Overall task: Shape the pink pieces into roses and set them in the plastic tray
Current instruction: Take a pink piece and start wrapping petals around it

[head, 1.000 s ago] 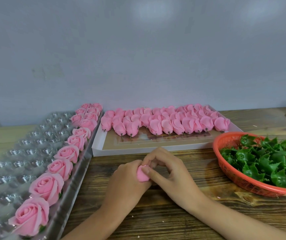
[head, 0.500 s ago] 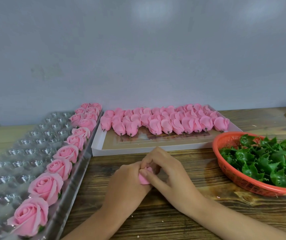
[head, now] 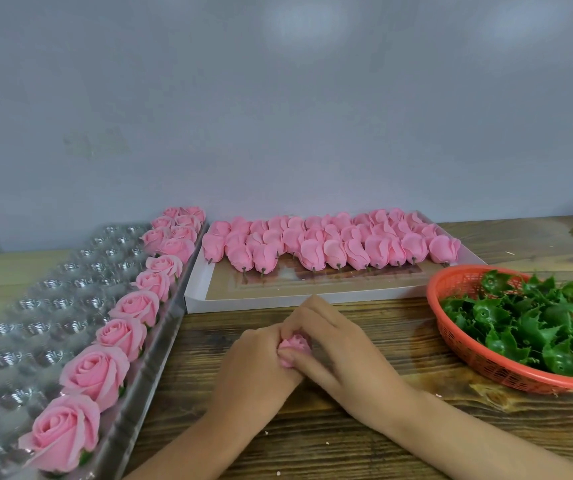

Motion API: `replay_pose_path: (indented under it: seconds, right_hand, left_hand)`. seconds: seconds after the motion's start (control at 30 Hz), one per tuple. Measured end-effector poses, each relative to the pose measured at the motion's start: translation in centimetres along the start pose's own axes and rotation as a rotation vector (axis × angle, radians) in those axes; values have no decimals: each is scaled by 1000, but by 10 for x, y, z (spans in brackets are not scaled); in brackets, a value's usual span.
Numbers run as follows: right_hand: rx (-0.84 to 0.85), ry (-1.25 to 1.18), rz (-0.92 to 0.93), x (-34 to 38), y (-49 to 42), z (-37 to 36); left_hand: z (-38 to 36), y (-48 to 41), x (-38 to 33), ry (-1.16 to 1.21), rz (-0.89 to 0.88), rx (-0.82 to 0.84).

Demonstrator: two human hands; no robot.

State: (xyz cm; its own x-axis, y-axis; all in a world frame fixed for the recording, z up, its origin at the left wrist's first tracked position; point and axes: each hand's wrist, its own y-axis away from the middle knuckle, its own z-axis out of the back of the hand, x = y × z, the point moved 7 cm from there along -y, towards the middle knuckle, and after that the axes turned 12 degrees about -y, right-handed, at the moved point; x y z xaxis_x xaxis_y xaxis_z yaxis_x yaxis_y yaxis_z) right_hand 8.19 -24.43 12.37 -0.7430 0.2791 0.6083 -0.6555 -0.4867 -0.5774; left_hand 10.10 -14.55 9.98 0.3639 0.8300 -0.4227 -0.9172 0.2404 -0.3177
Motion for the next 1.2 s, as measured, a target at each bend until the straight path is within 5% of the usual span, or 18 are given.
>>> replay_pose_path:
  seconds: [0.2, 0.5, 0.8, 1.2]
  right_hand:
    - [66, 72, 145, 7, 0, 0]
    - [-79, -76, -86, -8, 2, -1]
    - [152, 31, 90, 6, -3, 1]
    - [-17, -46, -69, 2, 3, -5]
  left_hand:
    - [-8, -1, -2, 121, -12, 153]
    - [0, -1, 1, -1, -18, -14]
    - [-3, -1, 0, 113, 23, 70]
    - [-4, -2, 2, 12, -37, -8]
